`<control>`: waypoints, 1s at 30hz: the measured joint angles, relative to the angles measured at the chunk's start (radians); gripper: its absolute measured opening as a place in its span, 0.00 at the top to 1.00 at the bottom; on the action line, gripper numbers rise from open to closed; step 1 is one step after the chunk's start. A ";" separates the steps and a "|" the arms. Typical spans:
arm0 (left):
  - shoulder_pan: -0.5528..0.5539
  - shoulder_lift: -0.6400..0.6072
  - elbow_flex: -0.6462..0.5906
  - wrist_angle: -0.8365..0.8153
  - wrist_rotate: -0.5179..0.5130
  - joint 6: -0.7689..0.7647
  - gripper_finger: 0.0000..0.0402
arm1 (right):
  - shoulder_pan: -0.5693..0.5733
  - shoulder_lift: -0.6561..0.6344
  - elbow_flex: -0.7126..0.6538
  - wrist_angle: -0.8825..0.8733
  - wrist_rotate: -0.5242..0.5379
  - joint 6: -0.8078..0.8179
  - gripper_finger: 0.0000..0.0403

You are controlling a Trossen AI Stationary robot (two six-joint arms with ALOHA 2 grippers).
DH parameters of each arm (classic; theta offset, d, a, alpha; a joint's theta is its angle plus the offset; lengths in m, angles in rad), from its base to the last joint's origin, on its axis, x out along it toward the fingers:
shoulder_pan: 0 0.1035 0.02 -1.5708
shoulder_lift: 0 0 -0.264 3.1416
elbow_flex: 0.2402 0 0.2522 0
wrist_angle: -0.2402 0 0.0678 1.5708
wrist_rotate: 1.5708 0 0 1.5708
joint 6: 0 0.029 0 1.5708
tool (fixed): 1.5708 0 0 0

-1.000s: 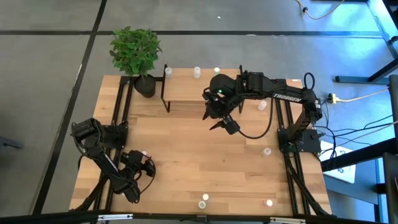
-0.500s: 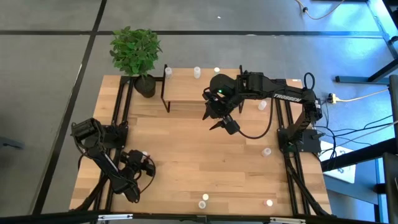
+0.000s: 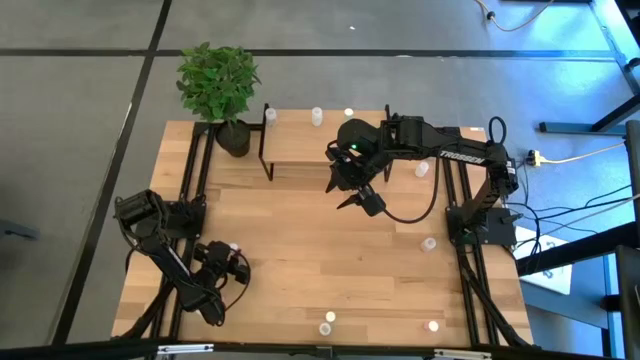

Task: Pick and place medicine bottles onto shelf by color
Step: Put the top left pink pill bottle on the shelf

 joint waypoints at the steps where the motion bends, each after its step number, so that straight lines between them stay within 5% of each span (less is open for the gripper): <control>1: 0.000 0.000 0.003 0.000 -0.011 0.005 0.79 | 0.000 0.000 0.000 0.000 0.000 0.000 0.41; 18: 0.121 -0.027 0.125 -0.007 -0.018 0.304 0.80 | 0.000 0.000 0.000 0.000 0.000 0.000 0.41; 30: 0.233 -0.153 0.145 0.000 -0.078 0.567 0.80 | 0.000 0.000 0.000 0.040 0.000 0.000 0.41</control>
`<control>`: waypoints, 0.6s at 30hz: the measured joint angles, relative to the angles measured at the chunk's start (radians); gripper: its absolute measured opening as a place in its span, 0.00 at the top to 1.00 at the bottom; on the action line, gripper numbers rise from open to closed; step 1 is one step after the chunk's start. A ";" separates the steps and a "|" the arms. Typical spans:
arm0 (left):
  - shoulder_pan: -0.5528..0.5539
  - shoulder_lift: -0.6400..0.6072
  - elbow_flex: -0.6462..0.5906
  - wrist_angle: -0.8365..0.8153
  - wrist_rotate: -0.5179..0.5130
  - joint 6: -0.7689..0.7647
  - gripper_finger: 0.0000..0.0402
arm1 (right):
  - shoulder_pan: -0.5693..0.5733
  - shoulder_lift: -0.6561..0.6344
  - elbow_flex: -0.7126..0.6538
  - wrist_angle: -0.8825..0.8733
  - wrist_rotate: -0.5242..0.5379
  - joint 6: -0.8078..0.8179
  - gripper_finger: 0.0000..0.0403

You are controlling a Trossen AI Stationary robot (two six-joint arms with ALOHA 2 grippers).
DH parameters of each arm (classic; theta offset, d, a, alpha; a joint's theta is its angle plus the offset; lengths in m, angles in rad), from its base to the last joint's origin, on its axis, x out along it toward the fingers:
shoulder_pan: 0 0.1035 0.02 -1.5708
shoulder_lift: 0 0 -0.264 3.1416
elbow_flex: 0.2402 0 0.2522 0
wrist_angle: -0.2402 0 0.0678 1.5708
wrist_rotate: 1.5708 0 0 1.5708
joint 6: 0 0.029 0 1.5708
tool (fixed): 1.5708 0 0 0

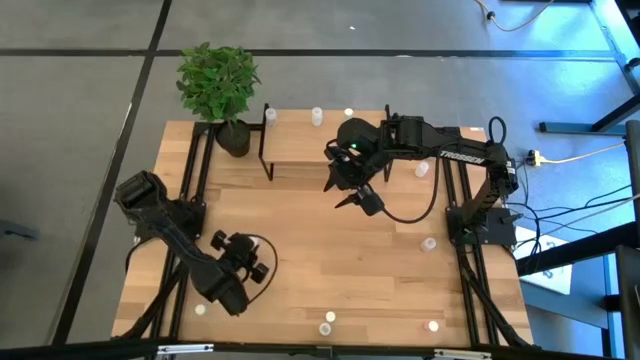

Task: Pick and place medicine bottles onto shelf by color
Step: Put the top left pink pill bottle on the shelf

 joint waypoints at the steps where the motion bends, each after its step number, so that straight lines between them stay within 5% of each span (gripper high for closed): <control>1: 0.012 -0.011 0.000 0.006 -0.001 0.027 0.80 | 0.000 0.000 0.000 0.006 0.000 0.000 0.41; 14: 0.177 -0.053 0.000 0.278 -0.019 0.501 0.80 | -0.004 0.000 0.000 0.039 0.003 0.060 0.41; 18: 0.224 -0.053 0.000 0.361 -0.018 0.651 0.80 | -0.023 0.000 0.000 -0.011 0.077 0.114 0.41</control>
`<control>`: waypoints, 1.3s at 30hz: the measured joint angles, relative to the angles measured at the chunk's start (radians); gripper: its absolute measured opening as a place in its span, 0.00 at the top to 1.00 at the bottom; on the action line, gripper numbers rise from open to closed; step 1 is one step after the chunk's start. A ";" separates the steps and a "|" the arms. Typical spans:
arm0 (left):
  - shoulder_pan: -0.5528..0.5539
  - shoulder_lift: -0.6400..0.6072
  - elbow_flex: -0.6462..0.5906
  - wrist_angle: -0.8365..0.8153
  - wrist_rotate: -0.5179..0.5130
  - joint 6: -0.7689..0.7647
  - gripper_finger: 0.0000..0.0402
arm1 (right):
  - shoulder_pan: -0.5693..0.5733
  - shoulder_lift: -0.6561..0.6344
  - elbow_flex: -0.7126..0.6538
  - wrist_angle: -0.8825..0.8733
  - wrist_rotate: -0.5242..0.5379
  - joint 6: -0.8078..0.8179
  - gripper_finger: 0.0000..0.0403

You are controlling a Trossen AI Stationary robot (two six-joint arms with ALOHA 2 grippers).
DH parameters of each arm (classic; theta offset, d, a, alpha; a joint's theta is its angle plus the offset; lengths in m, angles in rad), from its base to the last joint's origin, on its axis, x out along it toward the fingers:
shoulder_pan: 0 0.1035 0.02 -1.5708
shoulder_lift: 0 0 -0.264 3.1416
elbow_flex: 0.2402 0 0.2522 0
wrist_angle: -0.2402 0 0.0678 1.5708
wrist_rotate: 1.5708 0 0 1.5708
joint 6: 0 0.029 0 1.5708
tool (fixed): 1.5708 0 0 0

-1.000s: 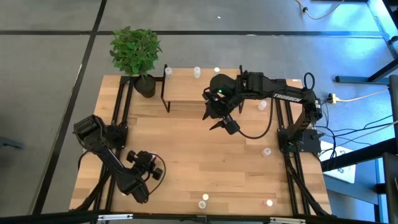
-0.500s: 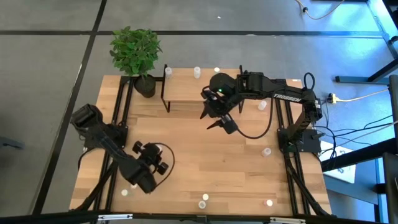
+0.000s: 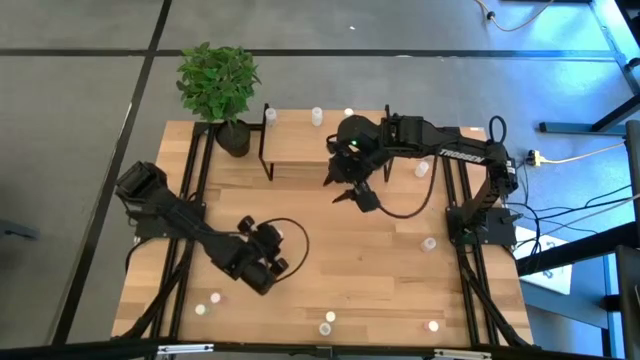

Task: Pick and place medicine bottles onto shelf by color
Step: Put the top left pink pill bottle on the shelf

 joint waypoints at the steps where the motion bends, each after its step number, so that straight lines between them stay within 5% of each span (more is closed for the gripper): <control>1: 0.012 0.000 0.000 0.016 0.000 0.031 0.80 | -0.005 0.000 0.000 -0.011 0.039 0.017 0.41; 5: 0.061 0.000 0.000 0.078 0.027 0.151 0.80 | -0.022 0.000 0.000 -0.028 0.175 0.076 0.41; 16: 0.195 0.001 -0.023 0.312 0.066 0.458 0.80 | -0.052 -0.071 0.000 -0.103 0.278 0.138 0.41; 22: 0.268 0.001 -0.117 0.541 0.135 0.565 0.80 | -0.016 -0.104 0.000 -0.170 0.275 0.151 0.41; 26: 0.305 0.002 -0.145 0.647 0.153 0.638 0.80 | 0.021 -0.112 -0.032 -0.178 0.180 0.136 0.41; 39: 0.349 0.033 -0.146 0.695 0.179 0.730 0.80 | 0.053 -0.263 -0.320 0.050 0.157 0.153 0.41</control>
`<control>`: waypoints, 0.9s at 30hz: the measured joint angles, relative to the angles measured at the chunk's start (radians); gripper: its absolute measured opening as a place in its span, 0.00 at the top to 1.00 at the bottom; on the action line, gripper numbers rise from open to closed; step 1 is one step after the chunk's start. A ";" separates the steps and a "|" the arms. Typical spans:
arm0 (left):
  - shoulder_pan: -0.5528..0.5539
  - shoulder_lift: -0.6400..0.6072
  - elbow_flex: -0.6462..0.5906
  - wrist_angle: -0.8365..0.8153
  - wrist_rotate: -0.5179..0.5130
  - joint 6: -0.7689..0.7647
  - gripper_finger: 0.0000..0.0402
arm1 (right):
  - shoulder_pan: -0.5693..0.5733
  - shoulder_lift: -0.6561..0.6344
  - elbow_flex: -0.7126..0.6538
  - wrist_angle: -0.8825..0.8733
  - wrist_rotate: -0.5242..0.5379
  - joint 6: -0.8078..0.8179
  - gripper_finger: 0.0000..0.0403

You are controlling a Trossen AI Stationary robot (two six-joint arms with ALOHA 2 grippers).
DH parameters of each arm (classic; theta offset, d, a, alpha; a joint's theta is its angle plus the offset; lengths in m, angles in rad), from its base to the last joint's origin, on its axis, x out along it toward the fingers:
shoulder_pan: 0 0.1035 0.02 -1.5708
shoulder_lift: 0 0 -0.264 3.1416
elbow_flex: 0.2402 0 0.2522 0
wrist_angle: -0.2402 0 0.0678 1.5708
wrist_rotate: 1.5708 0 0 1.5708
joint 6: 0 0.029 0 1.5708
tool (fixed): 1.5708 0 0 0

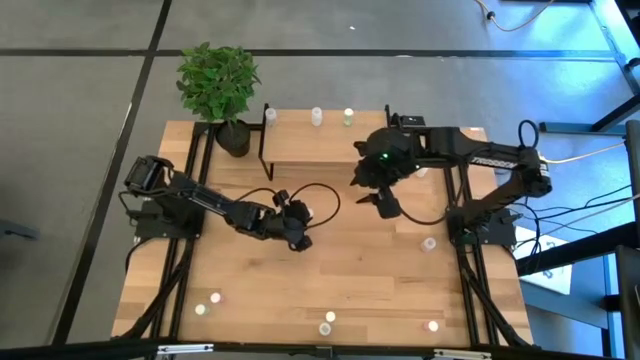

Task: Pick and place medicine bottles onto shelf by color
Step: Put the top left pink pill bottle on the shelf

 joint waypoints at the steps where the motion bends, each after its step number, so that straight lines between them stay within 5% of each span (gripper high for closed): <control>1: 0.000 0.008 0.001 0.011 0.002 0.004 0.80 | 0.000 -0.011 -0.021 0.021 0.000 0.002 0.41; 8: 0.002 0.065 0.000 0.114 0.028 0.045 0.80 | 0.000 -0.064 -0.116 0.092 0.000 0.026 0.41; 27: 0.009 0.165 0.000 0.216 0.084 0.045 0.80 | 0.010 -0.066 -0.120 0.102 -0.072 -0.023 0.41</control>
